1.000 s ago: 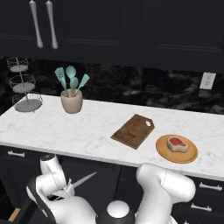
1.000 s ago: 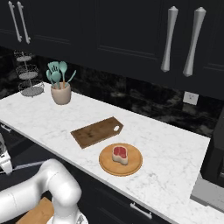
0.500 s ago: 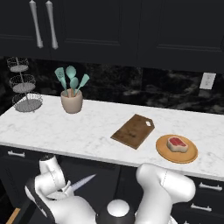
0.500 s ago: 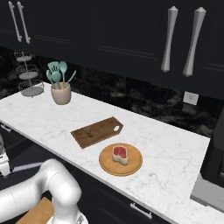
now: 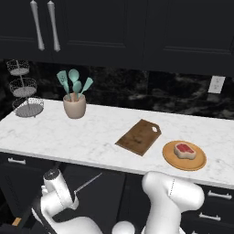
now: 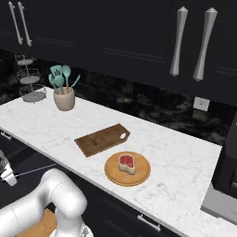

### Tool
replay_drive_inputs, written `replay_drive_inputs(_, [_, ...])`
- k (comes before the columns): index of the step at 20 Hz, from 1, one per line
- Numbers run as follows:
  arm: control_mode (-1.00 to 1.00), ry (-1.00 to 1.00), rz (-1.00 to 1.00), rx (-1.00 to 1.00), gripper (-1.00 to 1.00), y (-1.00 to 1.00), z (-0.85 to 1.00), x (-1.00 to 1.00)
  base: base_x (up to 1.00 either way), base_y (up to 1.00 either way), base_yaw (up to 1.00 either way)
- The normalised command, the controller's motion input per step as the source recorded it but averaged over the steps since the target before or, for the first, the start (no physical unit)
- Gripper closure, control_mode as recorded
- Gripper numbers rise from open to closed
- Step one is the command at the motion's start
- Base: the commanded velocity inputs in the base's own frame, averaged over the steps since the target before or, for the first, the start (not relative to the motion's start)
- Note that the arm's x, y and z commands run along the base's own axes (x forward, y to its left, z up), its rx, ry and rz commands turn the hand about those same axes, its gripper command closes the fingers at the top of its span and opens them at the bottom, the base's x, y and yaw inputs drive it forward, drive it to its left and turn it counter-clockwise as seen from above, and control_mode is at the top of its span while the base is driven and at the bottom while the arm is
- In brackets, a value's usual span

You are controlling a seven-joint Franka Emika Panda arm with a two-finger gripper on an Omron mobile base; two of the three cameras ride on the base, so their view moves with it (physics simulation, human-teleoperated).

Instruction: Pick up the knife from the drawer and place it on the cutting board. Then place the meat from the plate to the cutting board.

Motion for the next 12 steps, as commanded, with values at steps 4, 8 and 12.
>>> replay_drive_inputs(4, [-1.0, -0.2, 0.0, -0.08, 1.0, 0.71, -1.0, 0.0, 0.0, 0.0, 0.0])
replay_drive_inputs(8, [-1.0, 0.06, 0.0, -0.01, 1.0, 0.46, -0.38, -0.05, 0.0, 0.0, 0.0])
replay_drive_inputs(12, [-1.0, 0.22, 0.02, -0.02, 1.0, 0.1, 0.95, -0.88, 0.0, 0.0, 0.0])
